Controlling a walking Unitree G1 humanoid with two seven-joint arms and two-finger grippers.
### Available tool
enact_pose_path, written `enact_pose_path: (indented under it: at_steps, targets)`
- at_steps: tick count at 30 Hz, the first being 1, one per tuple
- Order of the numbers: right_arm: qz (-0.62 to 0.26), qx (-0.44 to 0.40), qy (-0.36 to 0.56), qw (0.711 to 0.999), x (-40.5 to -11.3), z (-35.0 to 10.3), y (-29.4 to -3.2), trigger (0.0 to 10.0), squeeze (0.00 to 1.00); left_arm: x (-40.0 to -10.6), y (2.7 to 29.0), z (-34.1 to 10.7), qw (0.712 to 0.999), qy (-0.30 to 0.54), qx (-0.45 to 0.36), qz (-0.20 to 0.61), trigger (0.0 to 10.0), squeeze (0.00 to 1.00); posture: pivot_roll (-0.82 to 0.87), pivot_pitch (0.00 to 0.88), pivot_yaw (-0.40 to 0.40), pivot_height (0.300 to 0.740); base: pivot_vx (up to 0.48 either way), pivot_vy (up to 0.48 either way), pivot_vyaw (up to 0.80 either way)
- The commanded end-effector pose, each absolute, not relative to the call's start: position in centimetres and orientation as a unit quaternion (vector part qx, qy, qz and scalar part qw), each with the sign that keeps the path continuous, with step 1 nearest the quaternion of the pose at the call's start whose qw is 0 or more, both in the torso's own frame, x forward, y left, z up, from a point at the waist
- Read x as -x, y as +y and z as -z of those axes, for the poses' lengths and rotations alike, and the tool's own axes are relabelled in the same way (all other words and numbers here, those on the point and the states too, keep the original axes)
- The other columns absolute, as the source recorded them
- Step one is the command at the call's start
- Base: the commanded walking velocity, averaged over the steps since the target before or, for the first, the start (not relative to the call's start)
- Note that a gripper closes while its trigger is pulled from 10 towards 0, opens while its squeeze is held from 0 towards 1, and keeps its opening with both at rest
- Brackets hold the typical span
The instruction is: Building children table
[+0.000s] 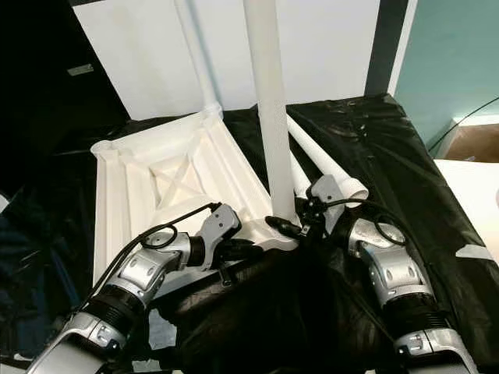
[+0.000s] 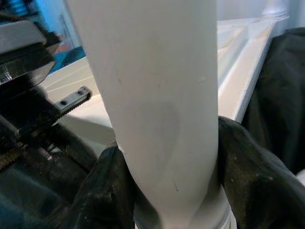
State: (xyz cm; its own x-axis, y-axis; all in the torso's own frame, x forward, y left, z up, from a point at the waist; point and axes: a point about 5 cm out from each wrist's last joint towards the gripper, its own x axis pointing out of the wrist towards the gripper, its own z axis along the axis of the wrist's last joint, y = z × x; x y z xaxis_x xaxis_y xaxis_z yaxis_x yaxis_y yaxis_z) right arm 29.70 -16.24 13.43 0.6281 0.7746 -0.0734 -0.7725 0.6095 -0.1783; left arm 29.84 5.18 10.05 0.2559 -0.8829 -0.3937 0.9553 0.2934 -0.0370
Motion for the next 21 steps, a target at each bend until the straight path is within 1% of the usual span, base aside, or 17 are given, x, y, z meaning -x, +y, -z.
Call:
enact_pose_path:
  at_steps: [1, 2, 3, 4, 5, 9, 10, 13, 14, 16, 17, 19, 20, 21]
  targets:
    - [-0.397, 0.077, -0.014, 0.914, -28.9, -12.0, -15.2, 0.0, 0.0, -29.0, 6.1, -7.4, 0.792, 0.225, -0.077, 0.563, 10.0, 0.0, -0.05, 0.0, 0.087, 0.74, 0.0, 0.0, 0.0]
    - [-0.397, 0.077, -0.014, 0.914, -28.9, -12.0, -15.2, 0.0, 0.0, -29.0, 6.1, -7.4, 0.792, 0.225, -0.077, 0.563, 10.0, 0.0, -0.05, 0.0, 0.087, 0.74, 0.0, 0.0, 0.0]
    - [-0.313, 0.056, -0.043, 0.947, -28.9, -12.0, -15.4, 0.0, 0.0, -29.0, 6.1, -7.4, 0.792, 0.225, -0.076, 0.562, 10.0, 0.0, -0.05, 0.0, 0.087, 0.74, 0.0, 0.0, 0.0]
    - [-0.275, 0.061, -0.066, 0.957, -27.9, -11.6, -15.0, 0.0, 0.0, -28.9, 6.1, -7.4, 0.792, 0.225, -0.075, 0.562, 10.0, 0.0, -0.05, 0.0, 0.094, 0.74, 0.0, 0.0, 0.0]
    - [-0.256, 0.054, -0.069, 0.963, -26.8, -11.0, -14.3, 0.0, 0.0, -28.9, 6.1, -7.4, 0.791, 0.226, -0.074, 0.564, 10.0, 0.0, -0.05, 0.0, 0.095, 0.74, 0.0, 0.0, 0.0]
    - [-0.229, 0.038, -0.065, 0.971, -25.9, -10.5, -13.8, 0.0, 0.0, -28.8, 6.0, -7.4, 0.789, 0.227, -0.075, 0.565, 10.0, 0.0, -0.05, 0.0, 0.098, 0.74, 0.0, 0.0, 0.0]
    - [-0.209, 0.036, -0.069, 0.975, -26.3, -10.8, -14.2, 0.0, 0.0, -28.8, 6.1, -7.3, 0.789, 0.227, -0.075, 0.565, 10.0, 0.0, -0.05, 0.0, 0.098, 0.74, 0.0, 0.0, 0.0]
    - [-0.19, 0.037, -0.08, 0.978, -26.9, -11.5, -14.4, 0.0, 0.0, -28.9, 6.1, -7.3, 0.789, 0.228, -0.076, 0.565, 10.0, 0.0, -0.06, 0.0, 0.102, 0.74, 0.0, 0.0, 0.0]
    - [-0.202, 0.038, -0.078, 0.976, -26.9, -11.5, -14.0, 0.5, 0.0, -28.9, 6.1, -7.3, 0.789, 0.228, -0.076, 0.566, 10.0, 0.0, -0.06, 0.0, 0.102, 0.74, 0.0, 0.0, 0.0]
    - [-0.212, 0.039, -0.074, 0.974, -26.9, -11.4, -13.7, 0.5, 0.0, -28.9, 6.1, -7.3, 0.788, 0.228, -0.076, 0.566, 10.0, 0.0, -0.06, 0.0, 0.102, 0.74, 0.0, 0.0, 0.0]
    - [-0.223, 0.046, -0.067, 0.971, -27.0, -11.2, -13.6, 10.0, 0.0, -28.9, 6.0, -7.3, 0.788, 0.228, -0.076, 0.567, 10.0, 0.0, -0.06, 0.0, 0.102, 0.74, 0.0, 0.0, 0.0]
    - [-0.233, 0.055, -0.055, 0.969, -27.3, -10.9, -13.7, 10.0, 0.0, -28.9, 6.0, -7.4, 0.788, 0.227, -0.076, 0.567, 10.0, 0.0, -0.06, 0.0, 0.097, 0.74, 0.0, 0.0, 0.0]
    - [-0.243, 0.053, -0.053, 0.967, -27.5, -11.0, -14.0, 10.0, 1.0, -28.9, 6.0, -7.4, 0.788, 0.228, -0.075, 0.567, 10.0, 0.0, -0.06, 0.0, 0.095, 0.74, 0.0, 0.0, 0.0]
    - [-0.25, 0.049, -0.053, 0.966, -27.6, -11.1, -14.1, 10.0, 1.0, -28.9, 6.0, -7.3, 0.789, 0.228, -0.075, 0.566, 10.0, 0.0, -0.06, 0.0, 0.095, 0.74, 0.0, 0.0, 0.0]
